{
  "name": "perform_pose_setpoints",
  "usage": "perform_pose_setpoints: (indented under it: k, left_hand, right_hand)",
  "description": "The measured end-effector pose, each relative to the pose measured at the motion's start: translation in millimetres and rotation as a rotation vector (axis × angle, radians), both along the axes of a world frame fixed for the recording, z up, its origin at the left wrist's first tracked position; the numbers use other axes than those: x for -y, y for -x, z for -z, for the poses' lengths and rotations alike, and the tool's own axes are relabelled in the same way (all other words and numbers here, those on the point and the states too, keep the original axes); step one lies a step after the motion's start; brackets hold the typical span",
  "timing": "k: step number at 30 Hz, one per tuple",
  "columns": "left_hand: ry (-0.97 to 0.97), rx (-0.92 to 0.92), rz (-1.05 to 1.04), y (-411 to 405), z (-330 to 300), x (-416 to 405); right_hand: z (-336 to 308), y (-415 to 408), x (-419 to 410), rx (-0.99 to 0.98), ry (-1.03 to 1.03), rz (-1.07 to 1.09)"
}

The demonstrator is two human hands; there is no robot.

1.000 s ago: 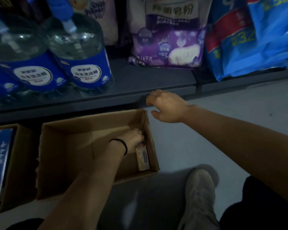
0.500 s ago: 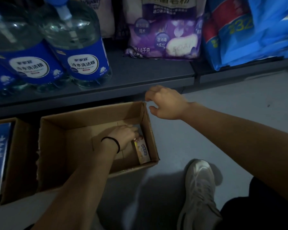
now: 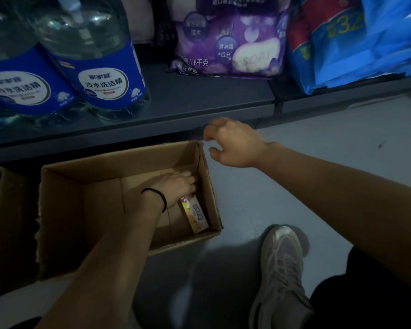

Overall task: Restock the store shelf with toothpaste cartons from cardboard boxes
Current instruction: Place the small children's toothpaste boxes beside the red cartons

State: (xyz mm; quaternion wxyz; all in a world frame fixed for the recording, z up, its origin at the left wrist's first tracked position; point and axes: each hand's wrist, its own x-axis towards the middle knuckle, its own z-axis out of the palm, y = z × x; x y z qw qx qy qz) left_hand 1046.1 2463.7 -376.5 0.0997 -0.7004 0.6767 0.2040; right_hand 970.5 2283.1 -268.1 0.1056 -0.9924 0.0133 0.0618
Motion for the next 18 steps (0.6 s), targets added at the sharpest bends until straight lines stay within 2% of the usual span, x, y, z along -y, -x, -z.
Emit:
perform_pose_setpoints:
  k: [8,18]
  left_hand:
    - [-0.021,0.030,0.000,-8.0,-10.1,-7.0]
    - [0.057,0.204,-0.114,-22.6,-105.1,-31.8]
  right_hand:
    - [-5.5,1.9,-0.4,0.011,0.008,-0.002]
    - [-59.9,12.1,-21.5,0.065,0.045,-0.054]
